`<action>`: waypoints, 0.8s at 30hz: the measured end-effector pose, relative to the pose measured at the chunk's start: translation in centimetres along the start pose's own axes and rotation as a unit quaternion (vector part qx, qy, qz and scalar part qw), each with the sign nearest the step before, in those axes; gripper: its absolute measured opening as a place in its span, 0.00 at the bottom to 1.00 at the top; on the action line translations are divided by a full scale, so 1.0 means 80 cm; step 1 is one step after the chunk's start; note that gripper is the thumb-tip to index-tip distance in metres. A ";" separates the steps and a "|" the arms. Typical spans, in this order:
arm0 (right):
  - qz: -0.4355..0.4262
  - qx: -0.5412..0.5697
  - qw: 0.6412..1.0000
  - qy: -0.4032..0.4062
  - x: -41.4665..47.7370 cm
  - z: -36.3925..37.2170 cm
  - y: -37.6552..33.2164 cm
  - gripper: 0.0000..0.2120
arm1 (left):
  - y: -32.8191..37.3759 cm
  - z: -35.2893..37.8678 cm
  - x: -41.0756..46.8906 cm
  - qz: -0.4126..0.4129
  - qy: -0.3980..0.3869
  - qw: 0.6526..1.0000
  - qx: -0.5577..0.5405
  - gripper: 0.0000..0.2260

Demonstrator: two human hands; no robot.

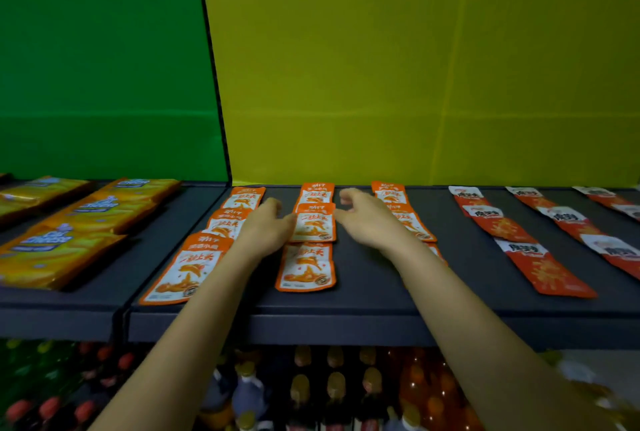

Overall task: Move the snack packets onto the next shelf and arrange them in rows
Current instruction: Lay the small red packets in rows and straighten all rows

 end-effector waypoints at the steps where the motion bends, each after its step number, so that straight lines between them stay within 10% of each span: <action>1: 0.015 -0.005 1.000 -0.011 0.001 0.011 0.002 0.18 | -0.003 0.006 -0.002 0.001 -0.009 1.000 0.005 0.20; 24: 0.043 0.009 0.998 0.053 -0.007 0.043 0.009 0.20 | 0.002 0.030 -0.014 0.096 -0.056 0.993 0.042 0.14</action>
Point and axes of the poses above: each hand's wrist, its own x-axis towards the middle knuckle, its own z-axis out of the palm, y = z × x, the point moved 9 cm from there along x, towards the middle knuckle, and after that the axes turned 10 degrees about -y, right-handed, at the moved point
